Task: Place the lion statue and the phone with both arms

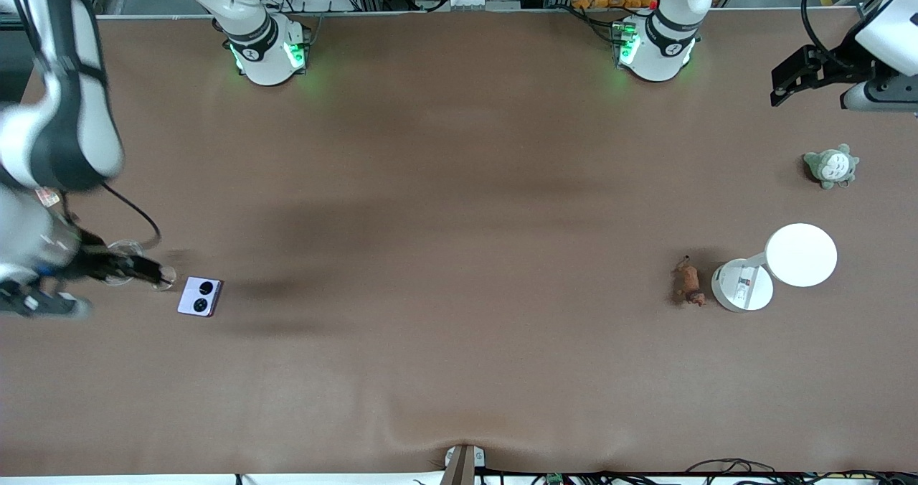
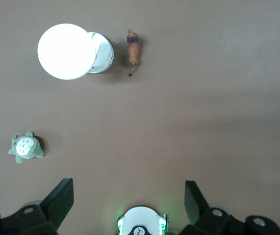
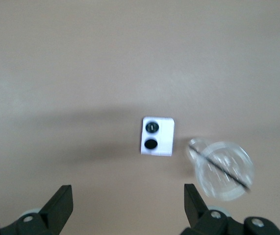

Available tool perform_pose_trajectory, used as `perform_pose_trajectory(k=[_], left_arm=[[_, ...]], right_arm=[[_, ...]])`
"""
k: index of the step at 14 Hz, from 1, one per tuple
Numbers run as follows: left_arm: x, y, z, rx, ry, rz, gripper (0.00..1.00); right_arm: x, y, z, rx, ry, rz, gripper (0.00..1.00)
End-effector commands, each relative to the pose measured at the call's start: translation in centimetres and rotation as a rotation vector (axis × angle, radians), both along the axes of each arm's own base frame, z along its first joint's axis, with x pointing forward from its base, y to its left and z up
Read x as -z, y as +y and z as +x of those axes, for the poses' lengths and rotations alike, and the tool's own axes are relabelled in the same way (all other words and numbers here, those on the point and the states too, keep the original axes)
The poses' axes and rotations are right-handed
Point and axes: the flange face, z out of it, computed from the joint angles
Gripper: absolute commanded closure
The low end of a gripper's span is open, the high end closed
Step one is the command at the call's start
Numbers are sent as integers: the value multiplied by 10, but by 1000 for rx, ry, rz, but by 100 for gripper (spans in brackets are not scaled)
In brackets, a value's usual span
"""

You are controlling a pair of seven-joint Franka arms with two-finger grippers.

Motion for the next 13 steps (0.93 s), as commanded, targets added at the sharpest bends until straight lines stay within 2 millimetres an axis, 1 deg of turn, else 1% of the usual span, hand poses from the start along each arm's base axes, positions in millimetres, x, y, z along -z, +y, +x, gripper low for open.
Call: perform_pose_trajectory(k=[1,3,4,6,8,10,13], left_arm=[[-9,-1,-14,-30,-5,-10,0],[-8,-6,-13,-33,-3,-9,0],[-9,-11,-13,-36,-6,-5,0],[-9,-9,-13,-47,-6,-5,0],[-7,-8,-12,-50,-3,-6,0],[-6,-8,-10,-50,-1,-5,0],[-8,-8,-10,-50,-6,-4,0]], right_arm=[[-57,5,-54,-3,34,1,0],[-88,7,-80,11,30,59,0],[-91,3,-86,18,54,65,0],[-101,-4,-98,32,68,68,0],[-107,-5,-109,33,84,71,0],[-111,-7,-114,36,80,72,0],[-108,-11,-117,43,86,74,0]])
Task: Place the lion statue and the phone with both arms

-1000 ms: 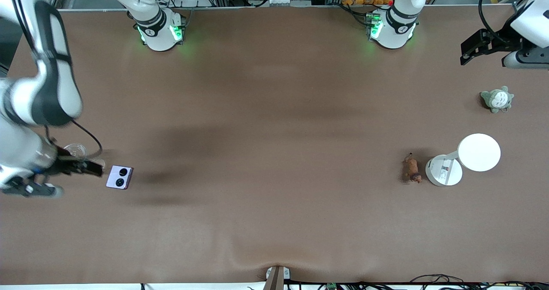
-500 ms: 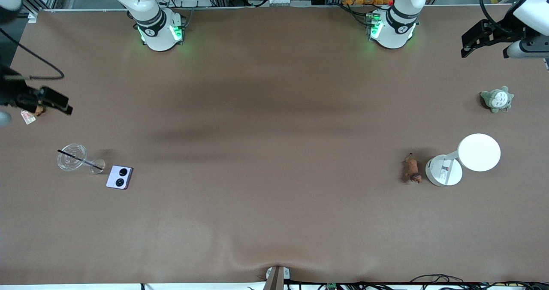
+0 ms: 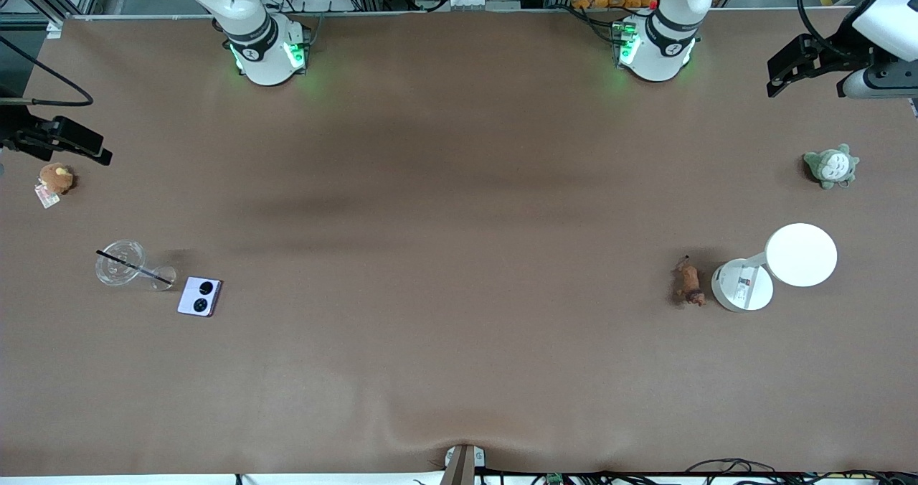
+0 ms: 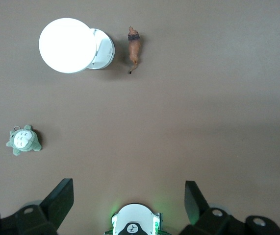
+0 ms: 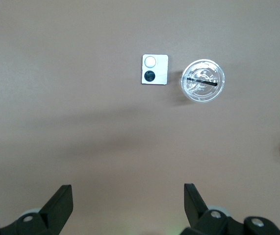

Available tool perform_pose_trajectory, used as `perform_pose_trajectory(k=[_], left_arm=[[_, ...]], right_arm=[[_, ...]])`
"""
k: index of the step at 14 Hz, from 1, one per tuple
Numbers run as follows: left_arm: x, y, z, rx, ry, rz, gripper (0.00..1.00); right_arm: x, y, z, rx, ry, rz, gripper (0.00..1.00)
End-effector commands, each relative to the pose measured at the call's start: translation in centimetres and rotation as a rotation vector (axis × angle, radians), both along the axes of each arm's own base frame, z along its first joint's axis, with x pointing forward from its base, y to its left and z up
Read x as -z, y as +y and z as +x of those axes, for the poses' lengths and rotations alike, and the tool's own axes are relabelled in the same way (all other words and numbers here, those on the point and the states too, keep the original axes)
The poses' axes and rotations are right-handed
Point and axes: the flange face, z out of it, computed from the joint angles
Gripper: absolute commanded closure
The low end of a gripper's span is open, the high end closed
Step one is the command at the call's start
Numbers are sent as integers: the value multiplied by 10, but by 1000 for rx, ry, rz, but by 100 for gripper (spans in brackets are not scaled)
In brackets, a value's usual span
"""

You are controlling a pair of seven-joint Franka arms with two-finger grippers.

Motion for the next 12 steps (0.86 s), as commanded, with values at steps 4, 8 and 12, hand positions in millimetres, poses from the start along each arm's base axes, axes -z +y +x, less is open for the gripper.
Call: perform_pose_trajectory(k=[4,8,12], left_arm=[[-1,2,-7,-24,25,-4,0],[-5,1,4,-28,11,2,0],[-7,1,19,-23,0,-3,0]], right_arm=[[-7,-1,-16,12,-6,17,0],[-16,-1,-16,1,-25,3,0],[-13,-10,-15,-2,-23,4,0]])
